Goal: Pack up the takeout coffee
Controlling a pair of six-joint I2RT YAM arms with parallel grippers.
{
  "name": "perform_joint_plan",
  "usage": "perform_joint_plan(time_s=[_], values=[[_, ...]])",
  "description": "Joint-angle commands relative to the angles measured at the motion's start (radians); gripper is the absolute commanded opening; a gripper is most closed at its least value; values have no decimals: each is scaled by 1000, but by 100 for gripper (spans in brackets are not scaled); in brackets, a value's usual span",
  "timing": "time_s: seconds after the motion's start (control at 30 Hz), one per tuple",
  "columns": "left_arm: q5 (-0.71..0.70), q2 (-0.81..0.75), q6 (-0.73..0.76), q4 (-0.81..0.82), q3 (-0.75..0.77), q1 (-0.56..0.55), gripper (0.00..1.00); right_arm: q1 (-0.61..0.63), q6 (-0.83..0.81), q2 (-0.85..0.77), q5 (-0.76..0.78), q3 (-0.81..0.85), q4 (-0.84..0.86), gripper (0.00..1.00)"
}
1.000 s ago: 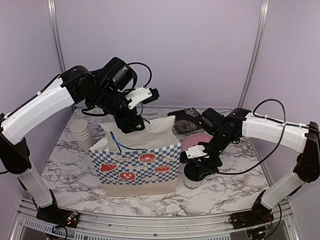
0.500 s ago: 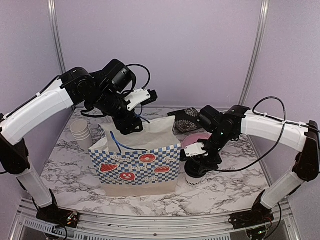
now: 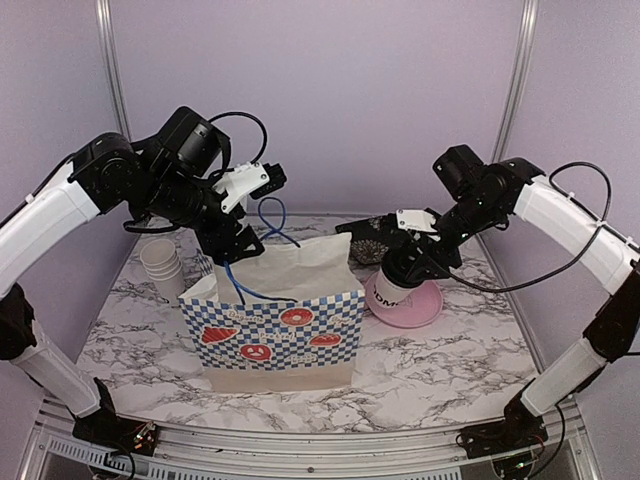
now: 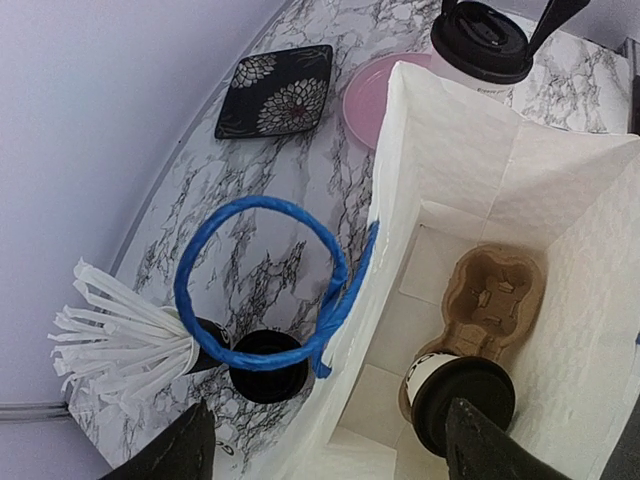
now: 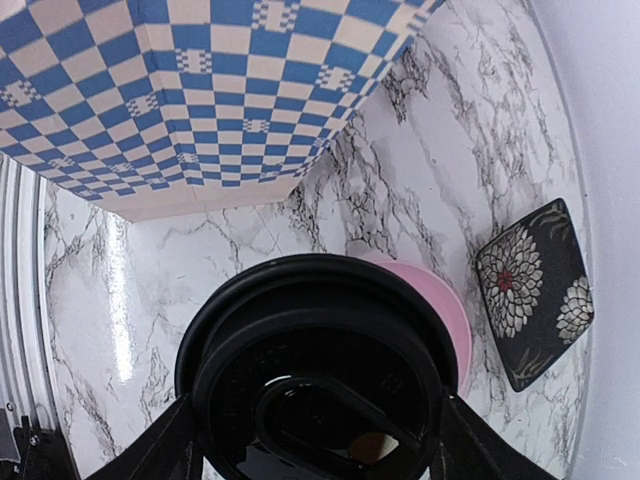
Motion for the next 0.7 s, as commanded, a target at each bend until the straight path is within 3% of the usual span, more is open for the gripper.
perform_joint_plan(time_s=[0.0,0.2,0.3,0.4,0.5,0.67], values=[[-42,37,14,27,-21,20,79,-9,11,-10,-99,84,-60,63],[10,116,35,26,11,21,63,-12,44,1,-121,208,-91,62],[13,144,37,17,29,21,42,-32,55,8,-112,299,-119,62],[54,162,37,14,43,21,27,-51,56,18,-108,395,-131,61],[68,178,26,12,57,21,0,-51,59,47,-146,515,-150,61],[83,198,-12,13,98,21,0,-26,64,104,-193,668,-169,61]])
